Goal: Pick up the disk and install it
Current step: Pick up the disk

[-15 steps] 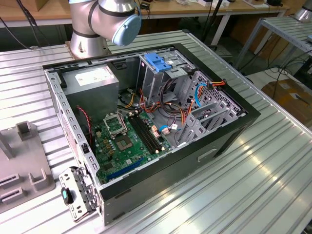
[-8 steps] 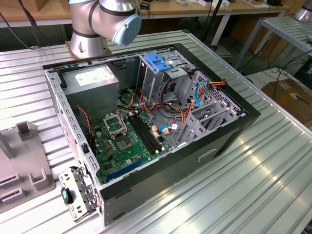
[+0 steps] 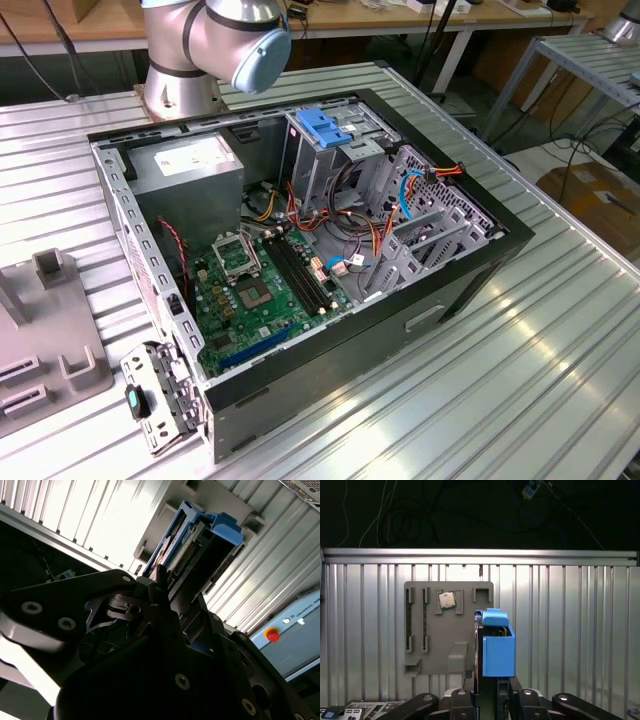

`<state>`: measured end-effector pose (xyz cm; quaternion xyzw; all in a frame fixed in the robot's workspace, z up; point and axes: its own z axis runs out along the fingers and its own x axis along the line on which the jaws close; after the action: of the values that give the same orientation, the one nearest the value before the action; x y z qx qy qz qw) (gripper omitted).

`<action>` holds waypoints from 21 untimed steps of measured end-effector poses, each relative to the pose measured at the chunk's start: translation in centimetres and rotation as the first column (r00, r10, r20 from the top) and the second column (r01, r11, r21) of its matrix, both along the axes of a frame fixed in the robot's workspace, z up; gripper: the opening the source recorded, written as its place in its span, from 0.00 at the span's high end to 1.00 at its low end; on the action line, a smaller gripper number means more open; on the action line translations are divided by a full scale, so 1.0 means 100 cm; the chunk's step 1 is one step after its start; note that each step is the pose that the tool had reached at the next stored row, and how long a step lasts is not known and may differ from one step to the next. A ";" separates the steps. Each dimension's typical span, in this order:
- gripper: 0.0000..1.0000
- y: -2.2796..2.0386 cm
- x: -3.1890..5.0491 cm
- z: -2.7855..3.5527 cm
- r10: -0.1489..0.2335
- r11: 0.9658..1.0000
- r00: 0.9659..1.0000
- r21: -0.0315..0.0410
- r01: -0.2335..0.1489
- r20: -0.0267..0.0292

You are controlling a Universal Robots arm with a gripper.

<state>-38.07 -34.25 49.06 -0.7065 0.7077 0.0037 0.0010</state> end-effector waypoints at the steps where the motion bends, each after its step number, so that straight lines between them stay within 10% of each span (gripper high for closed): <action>1: 0.65 0.0000 0.0017 0.0000 0.000 1.000 1.000 0.000 0.000 0.000; 21: 0.65 0.0000 0.0637 0.0000 0.000 1.000 1.000 0.000 0.000 0.000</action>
<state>-31.70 -34.25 49.06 -0.7065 0.7077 0.0037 0.0010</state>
